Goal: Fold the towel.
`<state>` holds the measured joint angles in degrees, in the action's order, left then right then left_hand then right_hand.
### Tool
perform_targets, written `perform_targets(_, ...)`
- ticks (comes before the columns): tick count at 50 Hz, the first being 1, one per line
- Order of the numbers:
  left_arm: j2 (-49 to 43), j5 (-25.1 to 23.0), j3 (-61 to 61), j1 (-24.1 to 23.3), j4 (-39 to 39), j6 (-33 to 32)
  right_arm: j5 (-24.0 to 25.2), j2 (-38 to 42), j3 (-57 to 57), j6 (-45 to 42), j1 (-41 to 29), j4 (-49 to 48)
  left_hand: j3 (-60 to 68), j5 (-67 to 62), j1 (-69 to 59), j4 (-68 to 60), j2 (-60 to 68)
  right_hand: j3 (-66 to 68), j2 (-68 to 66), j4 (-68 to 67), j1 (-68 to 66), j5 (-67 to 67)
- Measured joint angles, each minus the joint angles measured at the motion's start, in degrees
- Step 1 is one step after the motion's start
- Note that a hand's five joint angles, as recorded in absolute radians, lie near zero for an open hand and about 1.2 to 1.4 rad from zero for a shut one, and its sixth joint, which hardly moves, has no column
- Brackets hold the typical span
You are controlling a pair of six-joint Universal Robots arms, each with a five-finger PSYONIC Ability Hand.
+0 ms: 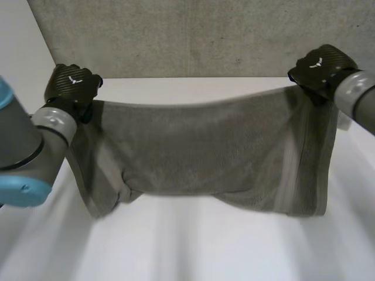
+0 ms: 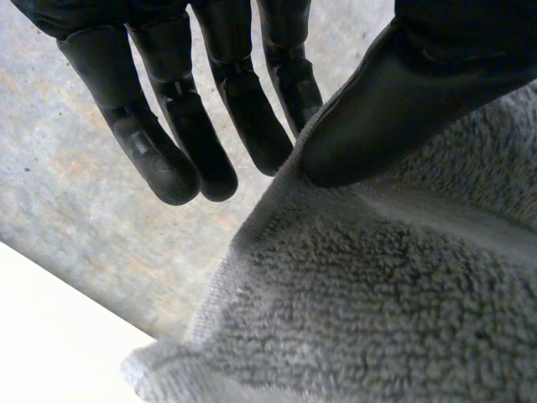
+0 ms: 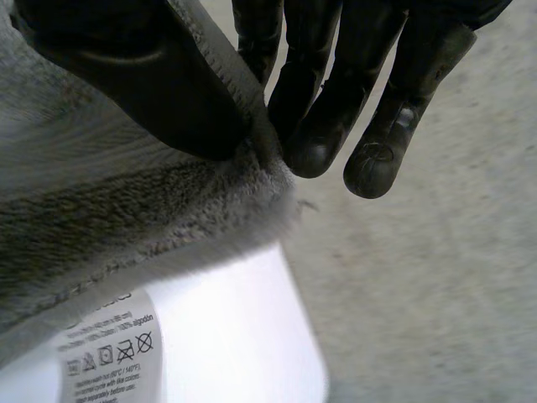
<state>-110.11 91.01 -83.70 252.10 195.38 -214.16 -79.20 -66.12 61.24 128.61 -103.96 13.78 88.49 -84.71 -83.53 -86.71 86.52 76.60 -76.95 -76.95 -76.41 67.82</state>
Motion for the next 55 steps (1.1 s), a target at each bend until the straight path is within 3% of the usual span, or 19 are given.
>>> perform_targets(3, -3.9, 0.1, 5.6, 0.2, 0.9, -2.6, -1.8, 3.2, -3.3, -0.8, -1.2, -7.2, 0.0, 0.0, 0.0, 0.0, 0.0, 0.0, 0.0, 0.0, 0.0, 0.0)
perform_targets(7, -6.9, 0.3, 16.9, 0.3, 4.8, -3.1, -2.9, 5.1, -7.0, -0.4, -2.0, -24.6, 0.1, 0.0, 0.0, 0.0, 0.0, 0.0, 0.0, 0.0, 0.0, 0.0)
perform_targets(12, -6.1, 0.5, 27.2, 0.4, 12.2, 2.5, -3.1, 3.0, -6.2, 0.9, -2.0, -43.2, 0.1, 0.0, 0.0, 0.0, 0.0, 0.0, 0.0, 0.0, -0.1, 0.0)
perform_targets(15, -4.9, 0.5, 29.2, 0.4, 15.1, 5.9, -2.9, 0.5, -4.2, 1.4, -1.9, -46.8, 0.1, 0.0, -0.1, 0.0, 0.0, 0.0, 0.0, 0.0, -0.1, 0.2)
perform_targets(20, -3.5, 0.0, 25.4, 0.5, 16.4, 8.8, -1.8, -2.0, -0.6, 1.7, -1.4, -41.2, 0.1, -0.3, -0.2, 0.0, 0.2, 0.0, 0.0, 0.0, -0.2, 0.2)
perform_targets(30, -3.7, -4.6, 1.5, 3.0, 17.5, 9.0, 5.3, -2.1, 13.4, 2.8, -0.9, -28.2, 0.2, -0.3, -0.2, 0.0, 0.3, 0.0, 0.0, 0.0, -0.2, 0.2)
perform_targets(41, -7.3, -8.6, -20.1, 4.0, 29.6, 7.7, 9.7, 1.8, 31.8, 2.7, 1.2, -28.3, 0.2, -0.3, -0.2, 0.0, 0.3, 0.0, 0.0, 0.0, -0.2, 0.2)
perform_targets(55, -8.8, -8.3, -26.9, 4.7, 34.1, 3.8, 9.2, 4.2, 37.8, 7.8, 3.5, -28.4, 0.2, -0.3, -0.2, 0.0, 0.3, 0.0, 0.1, 0.1, -0.1, -0.2)
